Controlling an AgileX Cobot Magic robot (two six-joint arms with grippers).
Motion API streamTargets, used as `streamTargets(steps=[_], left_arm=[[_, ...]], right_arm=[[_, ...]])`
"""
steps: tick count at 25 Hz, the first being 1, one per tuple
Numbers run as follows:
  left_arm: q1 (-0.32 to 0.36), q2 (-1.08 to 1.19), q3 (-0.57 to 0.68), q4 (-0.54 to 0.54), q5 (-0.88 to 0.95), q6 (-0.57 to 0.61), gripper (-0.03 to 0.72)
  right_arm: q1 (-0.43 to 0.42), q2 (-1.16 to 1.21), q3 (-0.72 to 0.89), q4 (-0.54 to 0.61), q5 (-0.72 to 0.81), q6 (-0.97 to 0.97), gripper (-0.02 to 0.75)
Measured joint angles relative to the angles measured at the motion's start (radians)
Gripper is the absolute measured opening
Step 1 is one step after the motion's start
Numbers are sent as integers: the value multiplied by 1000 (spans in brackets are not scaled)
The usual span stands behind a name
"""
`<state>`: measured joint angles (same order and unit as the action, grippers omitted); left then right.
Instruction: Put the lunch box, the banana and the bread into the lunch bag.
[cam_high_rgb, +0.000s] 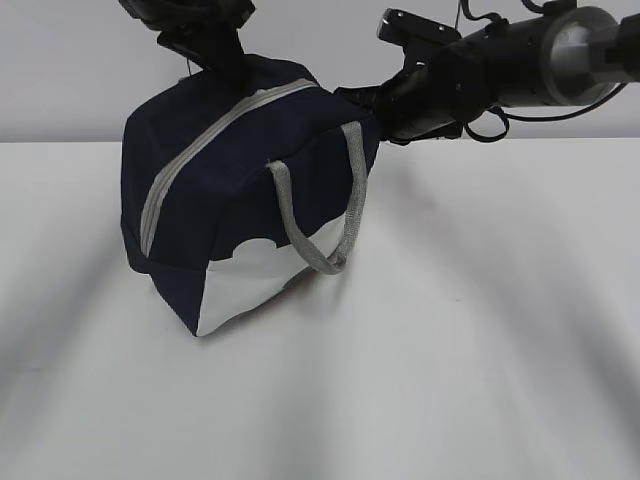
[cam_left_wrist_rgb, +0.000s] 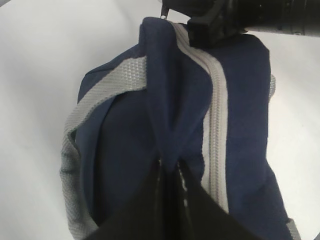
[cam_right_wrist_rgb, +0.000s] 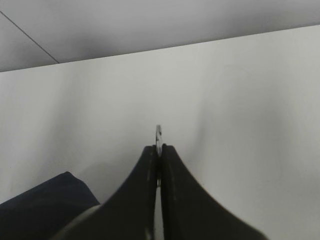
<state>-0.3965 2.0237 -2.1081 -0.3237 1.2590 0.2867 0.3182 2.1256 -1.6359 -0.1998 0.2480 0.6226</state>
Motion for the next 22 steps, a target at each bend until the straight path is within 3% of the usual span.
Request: streamTargets(steps=[9, 17, 22], left_arm=[[0, 0, 0, 0, 1, 0, -4], [0, 0, 0, 2, 2, 0, -4], [0, 0, 0, 4, 3, 0, -4]], right_arm=[[12, 0, 0, -20, 26, -2, 20], [29, 0, 0, -74, 59, -4, 309], [29, -14, 0, -128, 124, -7, 344]])
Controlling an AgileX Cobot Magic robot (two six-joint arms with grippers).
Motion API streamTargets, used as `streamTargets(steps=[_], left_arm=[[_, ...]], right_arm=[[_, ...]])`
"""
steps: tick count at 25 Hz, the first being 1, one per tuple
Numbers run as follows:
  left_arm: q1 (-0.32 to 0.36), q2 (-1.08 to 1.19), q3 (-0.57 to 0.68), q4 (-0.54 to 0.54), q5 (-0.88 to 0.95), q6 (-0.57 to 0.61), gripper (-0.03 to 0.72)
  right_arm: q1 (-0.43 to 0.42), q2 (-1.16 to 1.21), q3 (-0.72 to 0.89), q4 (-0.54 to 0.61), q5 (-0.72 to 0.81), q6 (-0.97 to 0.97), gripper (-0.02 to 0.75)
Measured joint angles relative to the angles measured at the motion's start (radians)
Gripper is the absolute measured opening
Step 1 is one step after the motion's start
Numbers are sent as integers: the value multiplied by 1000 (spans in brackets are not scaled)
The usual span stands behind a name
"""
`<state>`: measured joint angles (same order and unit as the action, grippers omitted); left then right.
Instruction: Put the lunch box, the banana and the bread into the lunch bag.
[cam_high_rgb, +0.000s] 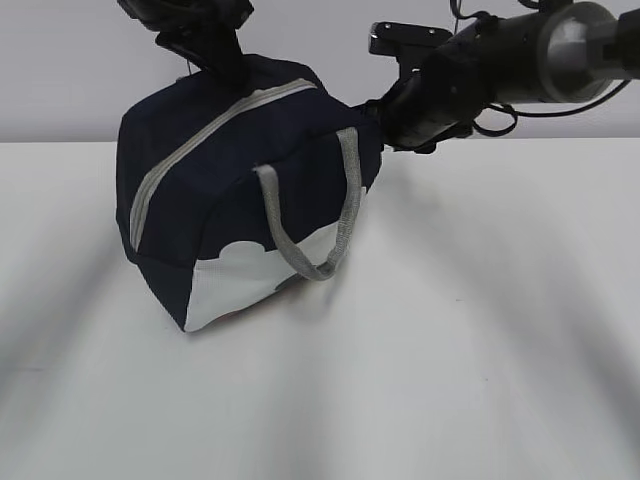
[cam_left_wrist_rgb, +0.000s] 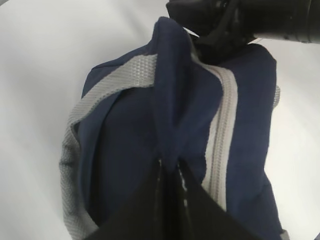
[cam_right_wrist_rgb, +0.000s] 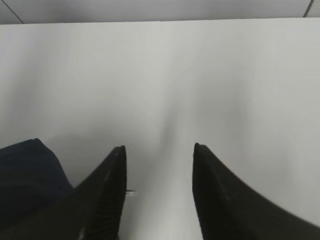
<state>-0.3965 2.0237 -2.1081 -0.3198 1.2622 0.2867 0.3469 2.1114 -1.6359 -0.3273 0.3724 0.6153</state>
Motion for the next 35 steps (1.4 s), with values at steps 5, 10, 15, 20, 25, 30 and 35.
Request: streamTargets(steps=[5, 10, 15, 20, 25, 30, 35], left_arm=[[0, 0, 0, 4, 0, 0, -4], [0, 0, 0, 8, 0, 0, -4], [0, 0, 0, 23, 0, 0, -4], [0, 0, 0, 49, 0, 0, -4], [0, 28, -2, 53, -5, 0, -4], [0, 54, -2, 55, -9, -2, -4], [0, 62, -6, 69, -11, -41, 38]], right_arm=[[2, -45, -2, -27, 97, -38, 348], [2, -60, -34, -31, 250, -62, 349], [2, -63, -111, -10, 455, -121, 349], [2, -63, -204, 82, 643, -245, 348], [2, -64, -286, 145, 823, -337, 348], [2, -67, -332, 163, 855, -396, 348], [2, -82, -332, 240, 864, -466, 348]])
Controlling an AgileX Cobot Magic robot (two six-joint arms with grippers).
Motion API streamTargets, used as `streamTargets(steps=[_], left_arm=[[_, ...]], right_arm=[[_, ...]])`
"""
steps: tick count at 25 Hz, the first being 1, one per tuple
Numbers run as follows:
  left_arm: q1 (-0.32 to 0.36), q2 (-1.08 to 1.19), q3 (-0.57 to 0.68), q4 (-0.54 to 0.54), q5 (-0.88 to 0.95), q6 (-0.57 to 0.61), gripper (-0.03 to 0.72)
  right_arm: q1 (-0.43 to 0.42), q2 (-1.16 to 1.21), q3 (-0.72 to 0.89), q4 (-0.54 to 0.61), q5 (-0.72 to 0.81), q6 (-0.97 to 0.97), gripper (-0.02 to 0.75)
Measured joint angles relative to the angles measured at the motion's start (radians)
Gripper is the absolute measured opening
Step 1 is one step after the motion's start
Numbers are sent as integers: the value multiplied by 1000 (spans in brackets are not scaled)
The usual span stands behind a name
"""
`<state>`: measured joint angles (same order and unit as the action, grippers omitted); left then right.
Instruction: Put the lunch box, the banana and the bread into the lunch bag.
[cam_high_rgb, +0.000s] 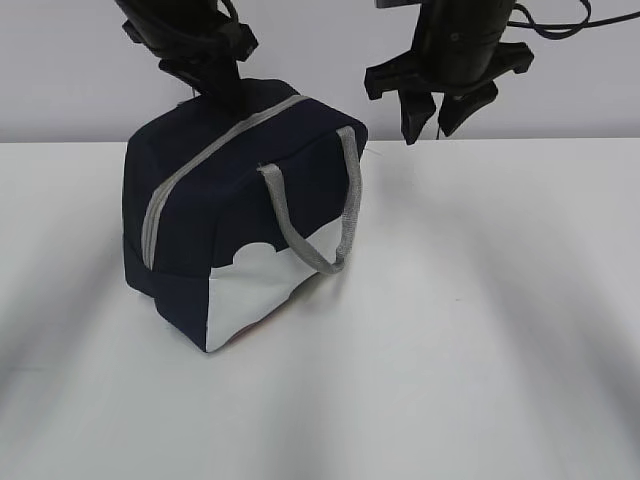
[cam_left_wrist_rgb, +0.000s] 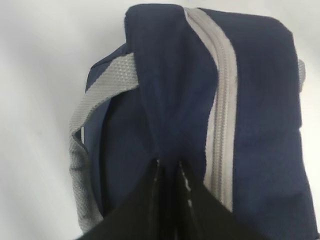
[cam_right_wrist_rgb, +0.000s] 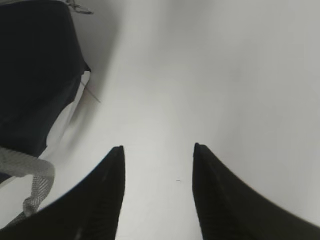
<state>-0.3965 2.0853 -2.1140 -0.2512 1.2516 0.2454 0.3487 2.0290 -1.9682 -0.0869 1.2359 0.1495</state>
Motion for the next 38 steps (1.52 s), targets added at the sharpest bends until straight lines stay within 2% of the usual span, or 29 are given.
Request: streamTargets(steps=[6, 9, 18, 23, 30, 38], left_arm=[[0, 0, 0, 6, 0, -35, 367], [0, -2, 0, 8, 0, -66, 432], [2, -125, 22, 59, 0, -128, 425], [31, -249, 175, 115, 0, -155, 424], [104, -462, 411, 127, 0, -172, 424], [135, -725, 667, 128, 0, -176, 424]], right_arm=[[2, -39, 10, 23, 2, -39, 348], [2, -80, 52, 34, 3, -55, 348], [2, -274, 226, 44, 3, -74, 348], [2, -392, 307, 39, 6, -99, 348], [2, -494, 387, 34, 8, -111, 348], [2, -606, 498, 33, 8, -111, 348]])
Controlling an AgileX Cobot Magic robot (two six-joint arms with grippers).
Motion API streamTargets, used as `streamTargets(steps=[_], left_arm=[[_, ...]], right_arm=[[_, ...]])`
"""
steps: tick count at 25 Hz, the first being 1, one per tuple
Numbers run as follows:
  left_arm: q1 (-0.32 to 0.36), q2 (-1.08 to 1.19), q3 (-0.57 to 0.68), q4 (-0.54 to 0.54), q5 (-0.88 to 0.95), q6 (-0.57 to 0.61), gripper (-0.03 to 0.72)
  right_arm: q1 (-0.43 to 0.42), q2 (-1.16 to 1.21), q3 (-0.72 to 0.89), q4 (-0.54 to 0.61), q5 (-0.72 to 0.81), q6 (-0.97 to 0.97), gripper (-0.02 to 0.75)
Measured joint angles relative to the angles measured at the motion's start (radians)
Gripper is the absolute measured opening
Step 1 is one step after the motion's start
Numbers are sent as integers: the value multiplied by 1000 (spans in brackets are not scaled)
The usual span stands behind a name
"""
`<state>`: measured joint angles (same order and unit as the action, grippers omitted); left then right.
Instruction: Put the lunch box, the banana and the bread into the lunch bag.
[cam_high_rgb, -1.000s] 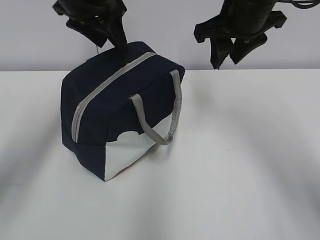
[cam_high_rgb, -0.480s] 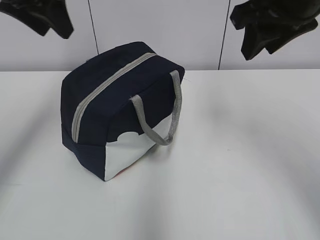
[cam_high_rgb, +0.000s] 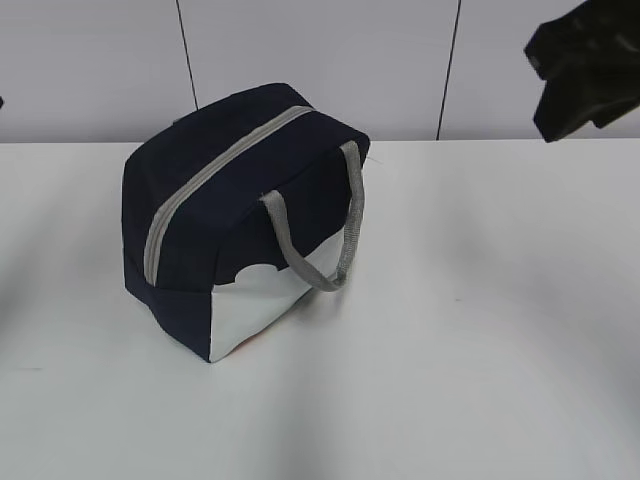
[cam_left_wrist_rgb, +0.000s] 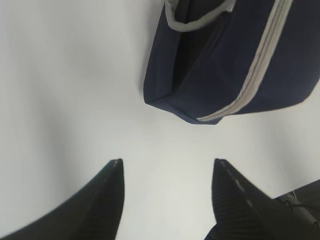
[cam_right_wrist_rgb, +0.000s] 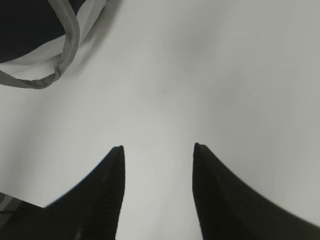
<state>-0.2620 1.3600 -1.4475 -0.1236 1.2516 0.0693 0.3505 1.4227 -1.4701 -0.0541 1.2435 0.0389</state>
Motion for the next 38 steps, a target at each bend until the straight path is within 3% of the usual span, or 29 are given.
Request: streamTargets(steps=[14, 23, 30, 38], left_arm=[[0, -433, 269, -8, 2, -17, 424], [0, -738, 410, -16, 8, -19, 421], [0, -932, 504, -85, 12, -19, 421], [0, -1087, 613, -82, 18, -16, 389]], right_arm=[[0, -544, 349, 2, 8, 4, 348], [0, -974, 504, 2, 23, 8, 348], [0, -1265, 583, 2, 30, 8, 348], [0, -1444, 709, -7, 37, -2, 348]])
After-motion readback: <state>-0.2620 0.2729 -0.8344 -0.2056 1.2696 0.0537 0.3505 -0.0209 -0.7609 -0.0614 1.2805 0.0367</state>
